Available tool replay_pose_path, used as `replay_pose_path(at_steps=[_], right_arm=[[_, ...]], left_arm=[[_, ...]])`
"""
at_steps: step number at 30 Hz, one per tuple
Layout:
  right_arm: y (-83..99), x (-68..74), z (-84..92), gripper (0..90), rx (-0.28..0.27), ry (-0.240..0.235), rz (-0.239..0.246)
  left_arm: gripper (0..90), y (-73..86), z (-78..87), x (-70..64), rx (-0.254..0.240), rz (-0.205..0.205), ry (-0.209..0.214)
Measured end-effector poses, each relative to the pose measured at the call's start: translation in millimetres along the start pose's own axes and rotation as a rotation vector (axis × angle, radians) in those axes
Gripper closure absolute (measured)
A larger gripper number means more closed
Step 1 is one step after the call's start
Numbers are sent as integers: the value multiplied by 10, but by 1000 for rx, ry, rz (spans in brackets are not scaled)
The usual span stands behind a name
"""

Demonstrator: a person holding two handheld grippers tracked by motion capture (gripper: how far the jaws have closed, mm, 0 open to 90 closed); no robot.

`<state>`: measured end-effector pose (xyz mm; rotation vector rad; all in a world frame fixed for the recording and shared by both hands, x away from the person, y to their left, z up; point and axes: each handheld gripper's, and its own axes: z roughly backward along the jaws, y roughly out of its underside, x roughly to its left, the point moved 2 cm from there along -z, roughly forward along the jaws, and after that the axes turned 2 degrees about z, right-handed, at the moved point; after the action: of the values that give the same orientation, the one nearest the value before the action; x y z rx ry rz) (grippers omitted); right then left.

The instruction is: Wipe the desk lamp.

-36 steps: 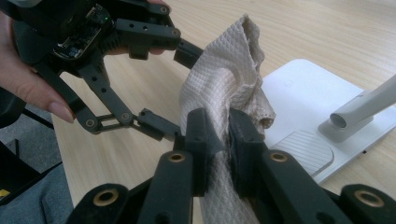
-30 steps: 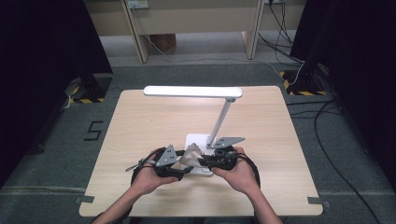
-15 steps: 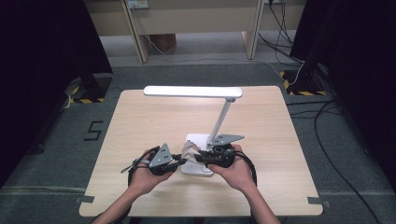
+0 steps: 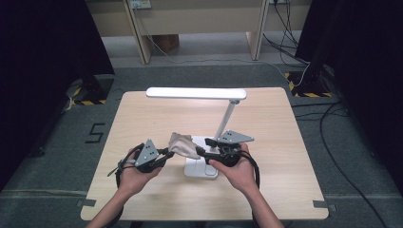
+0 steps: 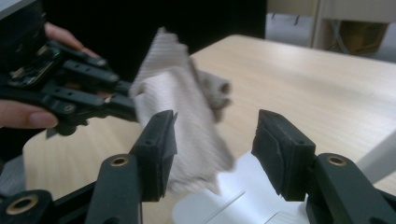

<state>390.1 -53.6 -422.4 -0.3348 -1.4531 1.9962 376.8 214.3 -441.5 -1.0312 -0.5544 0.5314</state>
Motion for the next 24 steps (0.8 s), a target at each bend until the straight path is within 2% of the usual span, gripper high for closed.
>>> replay_pose_path(at_steps=[3,5,6,8,9,10,11,12,13,17,18,20,24], right_arm=[[6,-74,28,502,-35,35,-44],[36,-123,38,543,-37,65,-79],[62,-145,34,580,-20,88,-82],[127,-175,12,646,40,145,-39],[127,-175,12,646,40,145,-39],[206,-190,-33,706,100,174,1],[251,-193,-62,735,127,178,5],[251,-193,-62,735,127,178,5],[352,-215,-127,778,191,192,27],[549,-252,-246,845,295,201,41],[549,-252,-246,845,295,201,41],[656,-261,-308,867,348,195,46],[716,-270,-351,874,366,195,53]], left_arm=[[823,-1,66,73,-9,4,-30],[823,-1,88,94,-8,7,-40],[823,-2,122,134,-14,7,-54],[823,-8,153,167,-14,4,-65],[823,-8,153,167,-14,4,-65],[823,-13,166,182,-17,4,-71],[823,-26,188,204,-26,5,-82],[823,-26,188,204,-26,5,-82],[823,-44,211,222,-34,7,-86],[823,-85,263,260,-47,10,-94],[823,-85,263,260,-47,10,-94],[823,-125,303,307,-63,8,-108],[823,-172,343,354,-79,12,-122]])
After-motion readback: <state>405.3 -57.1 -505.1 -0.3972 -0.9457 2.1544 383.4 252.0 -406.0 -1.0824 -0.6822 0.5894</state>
